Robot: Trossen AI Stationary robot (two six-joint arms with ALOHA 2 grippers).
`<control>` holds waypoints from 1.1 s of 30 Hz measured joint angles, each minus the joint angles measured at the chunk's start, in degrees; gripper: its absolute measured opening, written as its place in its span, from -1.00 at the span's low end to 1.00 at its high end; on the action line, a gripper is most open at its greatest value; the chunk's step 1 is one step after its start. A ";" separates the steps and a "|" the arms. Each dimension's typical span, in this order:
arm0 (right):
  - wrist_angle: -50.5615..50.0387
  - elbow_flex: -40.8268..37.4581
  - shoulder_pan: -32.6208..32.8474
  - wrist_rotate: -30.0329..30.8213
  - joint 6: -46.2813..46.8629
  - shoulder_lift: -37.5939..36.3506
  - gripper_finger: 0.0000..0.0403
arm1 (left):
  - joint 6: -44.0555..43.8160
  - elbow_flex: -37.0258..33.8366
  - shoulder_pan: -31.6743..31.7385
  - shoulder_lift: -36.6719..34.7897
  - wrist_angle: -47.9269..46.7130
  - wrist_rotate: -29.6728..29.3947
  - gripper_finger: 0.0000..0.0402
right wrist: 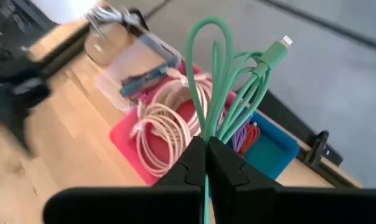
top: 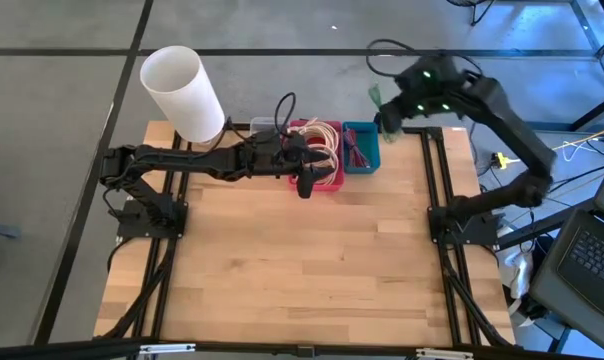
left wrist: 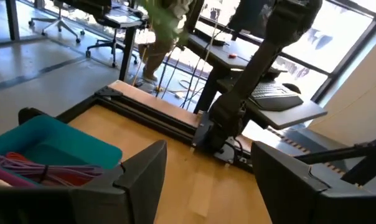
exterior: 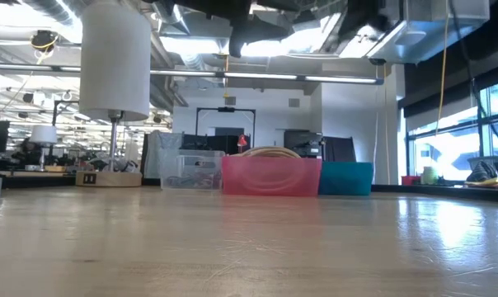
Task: Pick & Place USB Port
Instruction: Put the green charger cable into the blue bin
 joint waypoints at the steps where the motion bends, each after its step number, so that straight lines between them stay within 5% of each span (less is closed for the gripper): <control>1: 0.17 0.00 -1.27 -1.24 -0.61 1.58 -1.00 | -0.44 0.00 -0.08 0.00 0.01 0.02 0.13; 17: -1.88 -0.04 -12.99 -10.40 -7.99 22.76 -1.00 | -2.48 0.00 -0.81 0.00 0.19 0.13 0.13; 27: -1.81 -0.29 -13.70 -10.49 -8.03 28.05 -1.00 | -2.37 0.00 -0.81 0.00 0.19 0.11 0.13; 33: 4.68 -10.37 -13.70 -10.86 -4.39 27.57 -1.00 | -2.35 0.00 -0.81 0.00 0.19 0.09 0.13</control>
